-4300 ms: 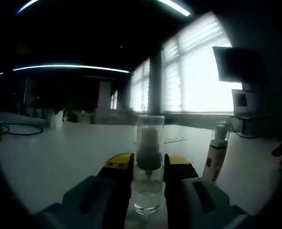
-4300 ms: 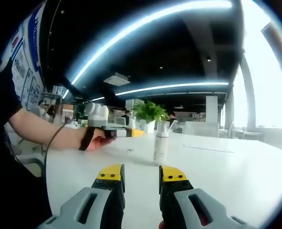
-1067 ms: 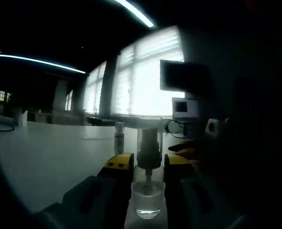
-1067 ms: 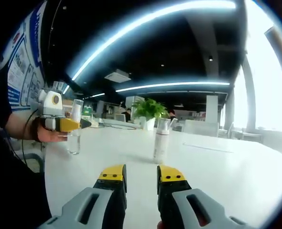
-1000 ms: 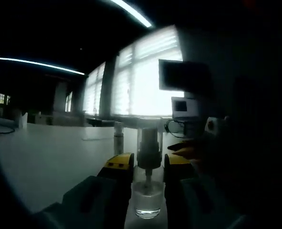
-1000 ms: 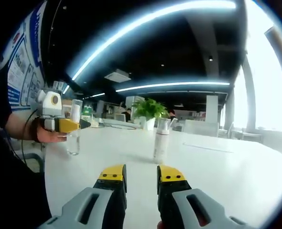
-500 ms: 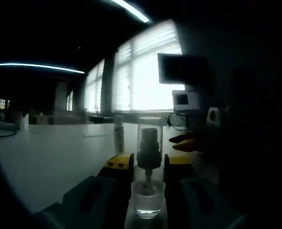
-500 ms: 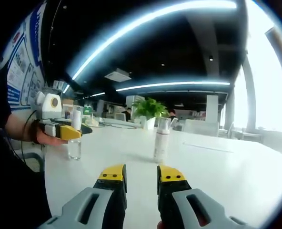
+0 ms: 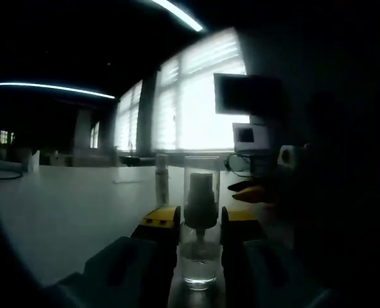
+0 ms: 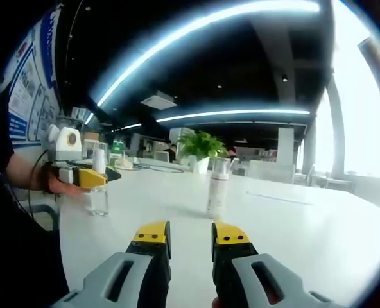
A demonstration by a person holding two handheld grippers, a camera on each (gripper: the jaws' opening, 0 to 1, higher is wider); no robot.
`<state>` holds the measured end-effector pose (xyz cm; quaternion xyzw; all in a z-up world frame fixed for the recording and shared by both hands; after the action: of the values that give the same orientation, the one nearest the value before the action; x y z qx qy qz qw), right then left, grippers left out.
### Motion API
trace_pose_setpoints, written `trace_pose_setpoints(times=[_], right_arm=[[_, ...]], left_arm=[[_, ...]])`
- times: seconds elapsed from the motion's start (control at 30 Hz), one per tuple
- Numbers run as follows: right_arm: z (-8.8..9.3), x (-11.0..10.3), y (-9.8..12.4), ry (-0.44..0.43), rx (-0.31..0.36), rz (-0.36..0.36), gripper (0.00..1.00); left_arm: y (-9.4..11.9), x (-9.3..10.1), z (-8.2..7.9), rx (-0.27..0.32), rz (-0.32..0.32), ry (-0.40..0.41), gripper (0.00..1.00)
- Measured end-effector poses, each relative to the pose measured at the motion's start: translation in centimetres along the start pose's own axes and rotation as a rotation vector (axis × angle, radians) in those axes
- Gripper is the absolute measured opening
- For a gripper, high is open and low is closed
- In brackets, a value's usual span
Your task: Clamp pump bottle remove cover press pump head put on cover
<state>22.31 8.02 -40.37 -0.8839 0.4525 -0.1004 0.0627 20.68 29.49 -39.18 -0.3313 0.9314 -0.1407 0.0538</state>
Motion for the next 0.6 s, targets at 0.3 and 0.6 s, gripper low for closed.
trace_pose_setpoints(times=[0.3, 0.6], right_arm=[[-0.04, -0.28, -0.05, -0.006, -0.004, -0.008, 0.21], [-0.48, -0.44, -0.04, -0.095, 0.014, -0.003, 0.21]], left_arm=[[0.05, -0.28, -0.01, 0.009, -0.033, -0.004, 0.16], [0.00, -0.19, 0.07, 0.001, -0.031, 0.019, 0.16]])
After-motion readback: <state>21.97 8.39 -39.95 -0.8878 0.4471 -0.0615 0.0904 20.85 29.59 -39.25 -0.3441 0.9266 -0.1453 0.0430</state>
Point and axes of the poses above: the point that each gripper's makers call its tool centre point, and the gripper's own axes: y roughly backward along the fingers, x roughly to its right, z roughly out of its underside, the point moved 5 cm from there along y, roughly backward along the fingers, and after that the axes turned 12 degrees about x, right-handed, at the moved point
